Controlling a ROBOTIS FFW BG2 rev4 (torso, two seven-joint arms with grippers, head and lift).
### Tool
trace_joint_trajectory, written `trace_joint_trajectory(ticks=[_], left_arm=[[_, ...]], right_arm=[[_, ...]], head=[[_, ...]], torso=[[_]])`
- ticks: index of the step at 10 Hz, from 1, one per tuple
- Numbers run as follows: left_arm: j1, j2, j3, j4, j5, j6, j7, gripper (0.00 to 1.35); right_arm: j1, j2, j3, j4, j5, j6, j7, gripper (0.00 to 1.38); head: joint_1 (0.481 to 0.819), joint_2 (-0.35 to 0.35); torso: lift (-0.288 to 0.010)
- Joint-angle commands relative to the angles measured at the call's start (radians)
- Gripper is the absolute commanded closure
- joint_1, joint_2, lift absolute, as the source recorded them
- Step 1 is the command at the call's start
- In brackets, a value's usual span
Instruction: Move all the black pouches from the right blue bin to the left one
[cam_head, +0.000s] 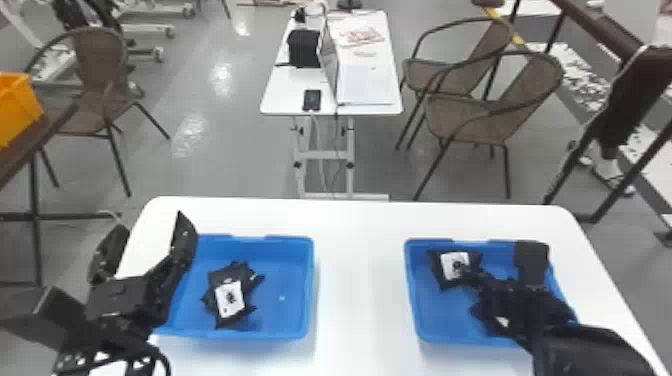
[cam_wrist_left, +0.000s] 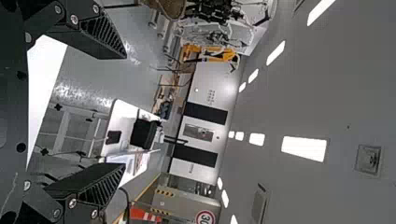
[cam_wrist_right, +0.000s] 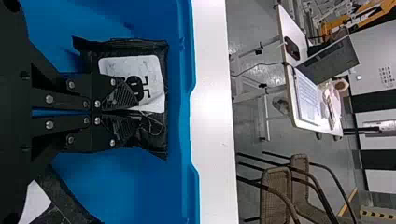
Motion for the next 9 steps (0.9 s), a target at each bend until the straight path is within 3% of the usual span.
trace_joint_trajectory(ticks=[1,3,4,7,9], left_arm=[[0.001,-0.003,0.001,0.004,0.003,-0.006,-0.002,0.22],[0.000,-0.003,0.001,0.007,0.009,-0.009,-0.002,0.22],[-0.003,-0.003,-0.001,0.007,0.011,-0.007,0.000,0.22],[-0.014,-0.003,-0.010,0.001,0.058,0.030,0.000,0.22],[-0.022,-0.003,-0.018,0.001,0.060,0.030,0.000,0.22]], right_arm=[[0.036,0.007,0.012,-0.068,-0.043,0.004,-0.002,1.28],[0.102,0.011,0.012,-0.231,-0.089,0.062,-0.002,1.28],[0.158,0.007,0.010,-0.358,-0.092,0.116,0.000,1.28],[0.365,-0.015,0.010,-0.779,-0.228,0.280,0.037,1.28],[0.389,-0.012,0.081,-0.903,-0.325,0.349,0.092,1.28]], head=[[0.695,0.017],[0.695,0.030],[0.695,0.031],[0.695,0.030],[0.695,0.052]], torso=[[0.010],[0.010],[0.010],[0.010],[0.010]])
